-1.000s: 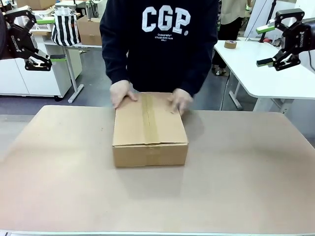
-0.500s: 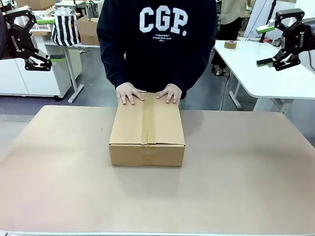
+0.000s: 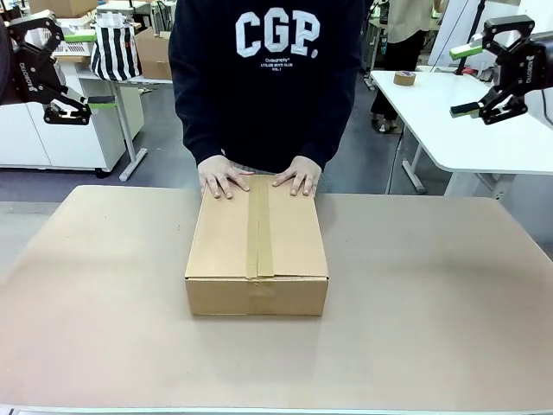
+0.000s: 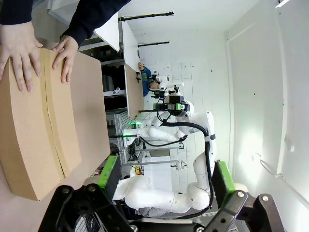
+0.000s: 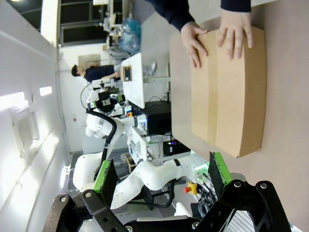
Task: Pack the gift set into the box.
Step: Press and hold the closed box until the human finishes sealing it.
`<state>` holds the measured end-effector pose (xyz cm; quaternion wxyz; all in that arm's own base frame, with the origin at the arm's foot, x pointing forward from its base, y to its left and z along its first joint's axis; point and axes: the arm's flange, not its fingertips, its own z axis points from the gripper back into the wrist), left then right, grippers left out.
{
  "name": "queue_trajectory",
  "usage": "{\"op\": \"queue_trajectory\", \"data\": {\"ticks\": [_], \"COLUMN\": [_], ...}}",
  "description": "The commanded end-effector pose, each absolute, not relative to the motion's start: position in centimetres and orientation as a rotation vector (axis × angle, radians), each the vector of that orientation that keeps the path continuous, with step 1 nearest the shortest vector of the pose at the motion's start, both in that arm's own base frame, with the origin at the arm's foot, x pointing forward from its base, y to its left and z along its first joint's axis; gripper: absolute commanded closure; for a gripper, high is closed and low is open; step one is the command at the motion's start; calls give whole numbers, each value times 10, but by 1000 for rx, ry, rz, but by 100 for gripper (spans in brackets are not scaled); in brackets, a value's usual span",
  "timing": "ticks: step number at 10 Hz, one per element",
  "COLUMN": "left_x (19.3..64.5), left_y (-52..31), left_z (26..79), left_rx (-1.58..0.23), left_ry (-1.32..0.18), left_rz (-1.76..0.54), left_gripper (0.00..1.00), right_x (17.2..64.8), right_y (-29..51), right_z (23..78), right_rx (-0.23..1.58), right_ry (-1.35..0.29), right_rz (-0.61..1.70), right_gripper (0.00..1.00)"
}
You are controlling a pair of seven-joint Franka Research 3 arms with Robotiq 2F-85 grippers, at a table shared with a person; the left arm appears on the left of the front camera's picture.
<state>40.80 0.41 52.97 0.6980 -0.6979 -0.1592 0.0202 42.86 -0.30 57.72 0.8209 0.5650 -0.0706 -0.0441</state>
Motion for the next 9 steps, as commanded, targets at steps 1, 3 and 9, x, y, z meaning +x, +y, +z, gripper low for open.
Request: {"op": "queue_trajectory", "data": {"ticks": [1,3,9], "left_x": [407,407,407], "left_y": [3,3,-18], "left_z": [531,531,540], "left_rx": [-1582,-1582,-1570], "left_ry": [-356,-356,-378], "left_rz": [46,46,-125], "left_gripper": [0,0,0], "right_x": [431,429,426], "right_y": [-3,-3,41], "right_z": [583,577,591], "right_rx": [1212,1203,1176], "right_ry": [-136,-150,-208], "right_rz": [-107,-94,194], "right_gripper": [0,0,0]}}
